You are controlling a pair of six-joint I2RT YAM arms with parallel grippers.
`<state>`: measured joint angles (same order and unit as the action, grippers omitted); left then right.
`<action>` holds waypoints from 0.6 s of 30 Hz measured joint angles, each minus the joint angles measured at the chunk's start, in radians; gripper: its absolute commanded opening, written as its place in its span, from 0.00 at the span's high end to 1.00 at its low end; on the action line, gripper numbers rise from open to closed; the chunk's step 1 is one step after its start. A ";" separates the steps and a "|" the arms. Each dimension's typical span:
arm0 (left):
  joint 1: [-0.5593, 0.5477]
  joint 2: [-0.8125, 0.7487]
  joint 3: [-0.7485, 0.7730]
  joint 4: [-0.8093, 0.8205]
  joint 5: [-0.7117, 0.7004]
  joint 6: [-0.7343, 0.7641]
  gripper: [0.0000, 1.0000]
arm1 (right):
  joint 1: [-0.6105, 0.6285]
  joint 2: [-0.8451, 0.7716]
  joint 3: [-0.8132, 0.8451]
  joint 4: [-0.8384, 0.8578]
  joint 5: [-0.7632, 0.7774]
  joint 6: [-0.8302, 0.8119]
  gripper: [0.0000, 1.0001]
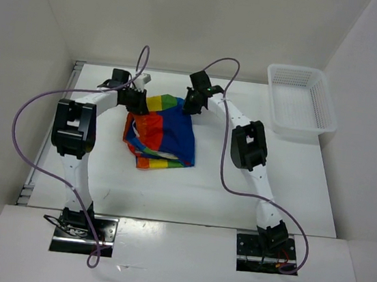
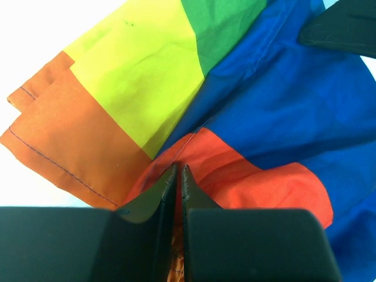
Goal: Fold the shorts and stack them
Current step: Fold the shorts
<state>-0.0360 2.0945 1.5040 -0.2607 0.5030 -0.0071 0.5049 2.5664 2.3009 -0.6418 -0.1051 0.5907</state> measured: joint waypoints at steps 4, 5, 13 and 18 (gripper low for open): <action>0.000 0.000 0.000 0.000 0.000 0.000 0.80 | 0.000 -0.011 0.004 -0.013 0.011 -0.001 1.00; 0.001 0.000 0.000 0.000 0.000 0.002 0.75 | 0.000 -0.019 0.004 -0.018 0.013 -0.003 1.00; 0.021 -0.099 0.023 -0.039 0.023 0.003 0.31 | 0.026 -0.268 -0.130 0.016 -0.043 -0.035 0.98; 0.034 -0.208 0.029 -0.035 0.037 0.001 0.36 | 0.102 -0.323 -0.263 0.096 -0.121 -0.035 0.98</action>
<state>-0.0017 1.8862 1.5330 -0.2955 0.5396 -0.0063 0.6067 2.2436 2.0377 -0.5461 -0.2260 0.5560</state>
